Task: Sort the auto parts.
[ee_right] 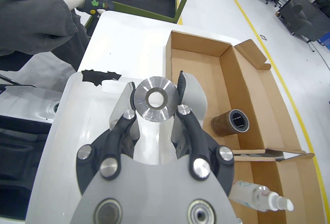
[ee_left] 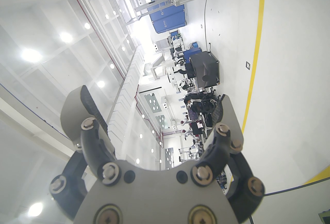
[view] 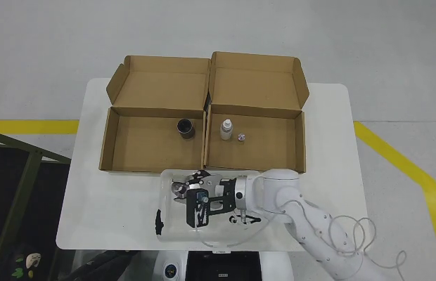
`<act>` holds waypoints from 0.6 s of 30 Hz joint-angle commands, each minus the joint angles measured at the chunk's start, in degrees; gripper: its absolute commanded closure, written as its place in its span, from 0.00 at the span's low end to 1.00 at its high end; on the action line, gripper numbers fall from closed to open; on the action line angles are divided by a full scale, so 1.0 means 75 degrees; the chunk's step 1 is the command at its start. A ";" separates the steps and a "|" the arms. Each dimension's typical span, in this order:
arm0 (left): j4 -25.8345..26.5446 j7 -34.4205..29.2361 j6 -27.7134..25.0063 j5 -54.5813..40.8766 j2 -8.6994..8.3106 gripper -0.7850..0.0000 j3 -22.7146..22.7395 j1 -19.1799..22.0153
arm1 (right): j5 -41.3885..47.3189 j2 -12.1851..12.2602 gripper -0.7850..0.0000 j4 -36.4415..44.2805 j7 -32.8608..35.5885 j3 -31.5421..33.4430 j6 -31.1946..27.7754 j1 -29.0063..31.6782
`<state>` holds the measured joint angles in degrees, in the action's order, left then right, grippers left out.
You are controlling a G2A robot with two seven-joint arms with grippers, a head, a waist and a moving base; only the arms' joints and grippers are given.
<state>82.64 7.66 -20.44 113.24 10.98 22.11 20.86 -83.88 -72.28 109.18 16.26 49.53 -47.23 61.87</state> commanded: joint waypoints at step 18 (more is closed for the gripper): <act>0.0000 0.0000 0.0000 0.0000 0.0000 0.00 0.0000 0.0000 | -0.0241 0.0068 1.00 0.0016 -0.0600 0.0437 0.0445 -0.0180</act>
<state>82.64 7.66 -20.44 113.24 10.98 22.11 20.86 -85.65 -71.74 109.52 11.92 52.96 -44.07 60.63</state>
